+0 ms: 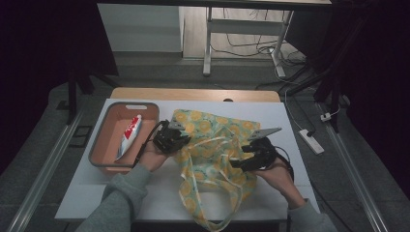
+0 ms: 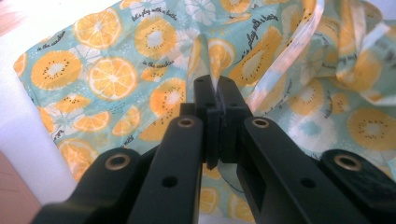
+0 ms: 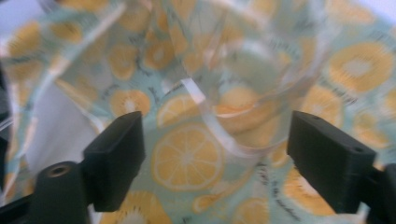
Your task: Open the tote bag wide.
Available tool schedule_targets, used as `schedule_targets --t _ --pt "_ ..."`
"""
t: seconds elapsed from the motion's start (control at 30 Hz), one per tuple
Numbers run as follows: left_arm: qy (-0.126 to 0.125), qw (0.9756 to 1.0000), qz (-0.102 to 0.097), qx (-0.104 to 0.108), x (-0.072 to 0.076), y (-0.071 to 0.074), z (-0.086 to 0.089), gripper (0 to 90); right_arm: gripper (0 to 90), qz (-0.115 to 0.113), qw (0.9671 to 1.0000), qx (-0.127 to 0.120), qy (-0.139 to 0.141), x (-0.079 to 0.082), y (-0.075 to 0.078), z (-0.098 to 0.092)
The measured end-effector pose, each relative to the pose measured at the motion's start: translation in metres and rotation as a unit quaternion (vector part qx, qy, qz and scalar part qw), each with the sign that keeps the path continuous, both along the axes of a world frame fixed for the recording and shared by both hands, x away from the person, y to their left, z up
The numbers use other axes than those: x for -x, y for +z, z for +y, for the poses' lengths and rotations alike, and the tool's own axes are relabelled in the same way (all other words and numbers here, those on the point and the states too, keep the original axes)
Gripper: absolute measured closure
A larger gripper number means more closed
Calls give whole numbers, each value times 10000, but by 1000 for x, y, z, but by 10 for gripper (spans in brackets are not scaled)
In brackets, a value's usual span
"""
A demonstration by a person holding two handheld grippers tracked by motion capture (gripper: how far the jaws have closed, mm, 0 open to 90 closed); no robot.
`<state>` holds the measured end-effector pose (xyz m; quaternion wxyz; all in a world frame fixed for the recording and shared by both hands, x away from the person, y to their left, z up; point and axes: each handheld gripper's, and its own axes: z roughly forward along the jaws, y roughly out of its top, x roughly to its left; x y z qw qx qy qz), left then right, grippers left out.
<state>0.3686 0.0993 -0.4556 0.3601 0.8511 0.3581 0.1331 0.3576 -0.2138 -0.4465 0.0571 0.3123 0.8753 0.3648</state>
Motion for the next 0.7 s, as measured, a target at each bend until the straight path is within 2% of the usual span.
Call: schedule_targets --t 0.03,0.13,0.17,0.2,0.23,0.27,0.3,0.33,0.4,0.47,0.5,0.53,0.57,0.6,0.63,0.7 --pt "12 10000 16 14 0 0 0 882 109 -12 9997 238 -61 -1 -9 14" --pt "9 10000 30 21 -1 0 0 881 82 -50 9988 462 -170 -6 -19 32" --pt "8 10000 31 29 -1 0 0 881 75 -96 9978 598 -273 -9 -22 36" --pt "4 10000 24 21 -1 0 1 881 75 -96 9978 598 -273 -9 -22 36" --pt "14 10000 33 39 -1 0 2 881 75 -175 9963 755 -368 -13 -26 39" --pt "19 10000 43 37 -1 0 2 881 74 -233 9934 1010 -484 -22 -35 40" --pt "21 10000 48 34 -1 -1 3 881 75 -247 9918 1140 -523 -27 -41 40" --pt "26 10000 52 47 -1 -1 3 881 75 -247 9918 1140 -523 -27 -41 40" --pt "16 10000 60 45 -2 -1 3 879 167 -126 9905 1264 -524 -40 -56 40" --pt "2 10000 65 43 -2 -1 2 878 321 -59 9912 1263 -387 -44 -64 41" --pt "-11 10000 55 31 -2 -1 2 877 432 -70 9919 1232 -316 -45 -66 41" --pt "9 10000 40 41 -2 -1 2 877 586 -79 9932 1147 -163 -44 -64 41" --pt "28 10000 27 50 -2 -1 3 876 726 7 9937 1118 -45 -44 -61 41" --pt "44 10000 21 55 -2 -1 3 874 828 91 9943 1058 103 -44 -58 40" --pt "61 10000 13 58 -3 -1 4 871 871 124 9947 1003 174 -43 -55 39" --pt "85 9999 12 77 -3 -1 5 862 883 112 9948 991 182 -42 -51 37"
